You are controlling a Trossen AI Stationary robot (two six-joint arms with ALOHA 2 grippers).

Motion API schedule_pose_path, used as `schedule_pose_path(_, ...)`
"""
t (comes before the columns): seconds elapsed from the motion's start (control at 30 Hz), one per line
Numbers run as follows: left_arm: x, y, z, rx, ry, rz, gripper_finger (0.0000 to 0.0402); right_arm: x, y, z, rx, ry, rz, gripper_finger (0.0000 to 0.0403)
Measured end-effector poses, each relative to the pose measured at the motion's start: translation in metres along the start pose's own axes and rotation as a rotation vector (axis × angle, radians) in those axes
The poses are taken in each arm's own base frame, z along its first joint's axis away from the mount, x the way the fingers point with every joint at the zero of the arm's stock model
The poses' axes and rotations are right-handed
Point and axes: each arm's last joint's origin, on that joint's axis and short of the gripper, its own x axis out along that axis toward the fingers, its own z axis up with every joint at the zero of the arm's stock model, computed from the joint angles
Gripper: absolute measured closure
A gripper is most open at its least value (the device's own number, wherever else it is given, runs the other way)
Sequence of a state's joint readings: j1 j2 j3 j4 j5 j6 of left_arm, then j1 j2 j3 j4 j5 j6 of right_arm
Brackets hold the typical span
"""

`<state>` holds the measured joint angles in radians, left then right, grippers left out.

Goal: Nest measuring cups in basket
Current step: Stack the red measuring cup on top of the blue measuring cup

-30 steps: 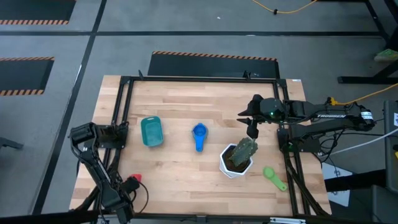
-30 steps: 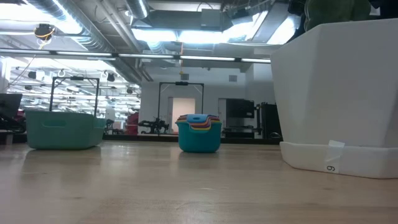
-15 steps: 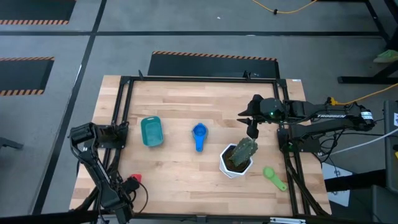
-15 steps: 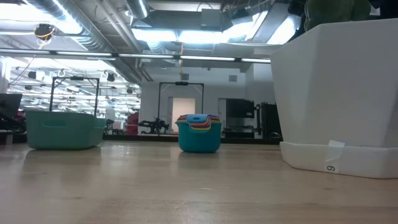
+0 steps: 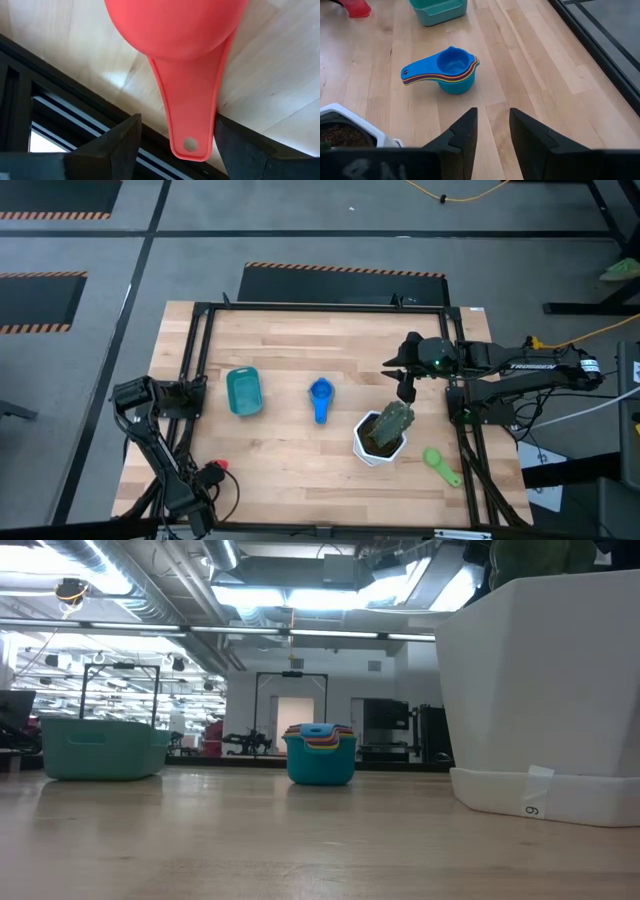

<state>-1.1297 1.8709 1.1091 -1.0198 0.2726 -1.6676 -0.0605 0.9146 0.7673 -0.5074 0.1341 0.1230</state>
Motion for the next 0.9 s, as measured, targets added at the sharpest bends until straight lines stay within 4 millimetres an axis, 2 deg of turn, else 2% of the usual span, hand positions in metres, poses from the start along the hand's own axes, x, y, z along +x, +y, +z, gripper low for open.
schedule_pose_path(0.17, 0.0002, -0.0002, 0.0000, 0.006, 0.003, -0.001, 0.0176, 0.0000, 0.0000, 0.0000, 0.000, 0.000, 0.000, 0.0286)
schedule_pose_path(0.47, -0.0005, -0.0009, 0.0066, -0.003, 0.019, -0.002, 0.0230, 0.0000, 0.0000, 0.0000, 0.001, 0.000, 0.001, 0.0286)
schedule_pose_path(0.9, -0.0008, -0.0008, 0.0092, -0.007, 0.021, 0.000, 0.0343, 0.0000, 0.0002, 0.0000, 0.000, 0.001, 0.006, 0.0286)
